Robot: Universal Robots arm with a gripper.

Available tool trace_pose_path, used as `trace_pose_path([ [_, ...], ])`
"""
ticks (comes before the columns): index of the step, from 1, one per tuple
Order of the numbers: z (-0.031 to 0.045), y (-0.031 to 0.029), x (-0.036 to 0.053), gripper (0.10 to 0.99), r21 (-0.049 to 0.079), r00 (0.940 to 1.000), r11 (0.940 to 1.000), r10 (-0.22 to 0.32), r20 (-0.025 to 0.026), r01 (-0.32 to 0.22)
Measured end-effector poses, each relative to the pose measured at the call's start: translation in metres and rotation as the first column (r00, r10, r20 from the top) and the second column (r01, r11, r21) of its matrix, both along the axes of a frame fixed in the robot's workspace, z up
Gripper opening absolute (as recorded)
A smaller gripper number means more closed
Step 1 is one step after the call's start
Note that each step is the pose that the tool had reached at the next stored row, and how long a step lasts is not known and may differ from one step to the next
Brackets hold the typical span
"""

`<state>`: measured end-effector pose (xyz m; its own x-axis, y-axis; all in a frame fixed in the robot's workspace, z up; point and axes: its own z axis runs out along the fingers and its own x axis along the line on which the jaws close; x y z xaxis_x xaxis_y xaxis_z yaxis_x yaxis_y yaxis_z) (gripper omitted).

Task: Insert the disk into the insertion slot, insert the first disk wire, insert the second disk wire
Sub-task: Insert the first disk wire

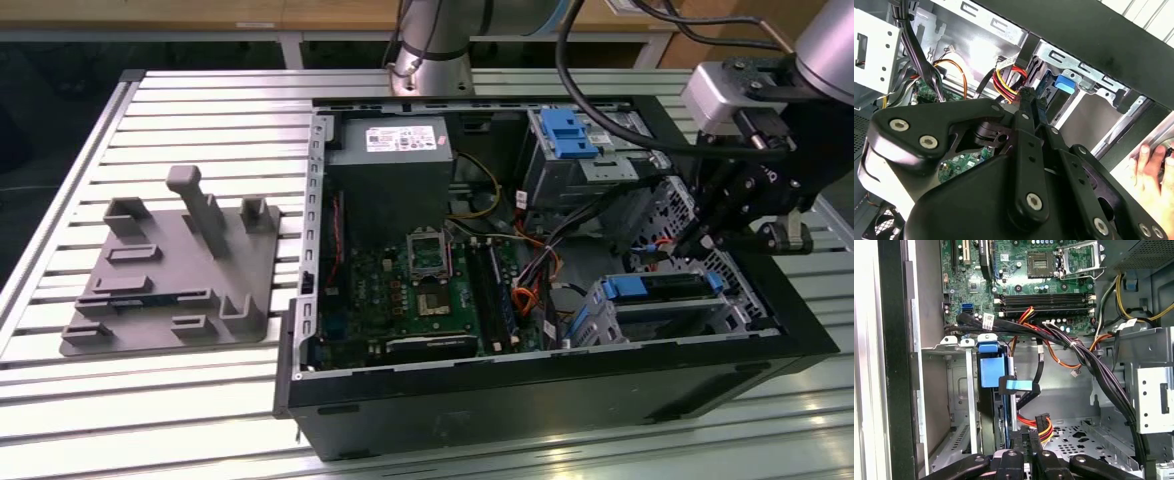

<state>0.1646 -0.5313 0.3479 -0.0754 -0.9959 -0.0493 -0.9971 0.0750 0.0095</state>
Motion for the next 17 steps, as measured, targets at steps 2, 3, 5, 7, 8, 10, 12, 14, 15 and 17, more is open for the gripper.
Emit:
trace_pose_path([
  [2,-0.0001,0.0000,0.0000,0.165,0.000,1.0000,1.0000,0.006,0.0013,-0.006],
  [3,-0.0002,0.0000,-0.0001,0.165,0.000,0.9999,0.9999,0.011,0.0015,-0.011],
  [5,-0.0003,0.0000,-0.0001,0.165,-0.001,0.9997,0.9997,0.025,0.0015,-0.025],
  [7,-0.0003,0.0000,-0.0001,0.165,-0.001,0.9997,0.9997,0.025,0.0015,-0.025],
  [8,-0.0003,0.0000,-0.0001,0.165,-0.001,0.9997,0.9997,0.026,0.0015,-0.026],
  [10,-0.0003,0.0000,-0.0001,0.165,-0.001,0.9997,0.9997,0.026,0.0015,-0.026],
  [12,-0.0002,-0.0004,-0.0001,0.165,-0.001,0.9997,0.9997,0.026,0.0015,-0.026],
  [14,-0.0003,-0.0012,-0.0001,0.165,-0.001,0.9997,0.9997,0.026,0.0014,-0.026],
  [15,-0.0003,-0.0019,0.0000,0.165,-0.001,0.9997,0.9997,0.026,0.0014,-0.026],
  [17,-0.0003,-0.0033,0.0000,0.165,-0.001,0.9997,0.9997,0.026,0.0015,-0.026],
])
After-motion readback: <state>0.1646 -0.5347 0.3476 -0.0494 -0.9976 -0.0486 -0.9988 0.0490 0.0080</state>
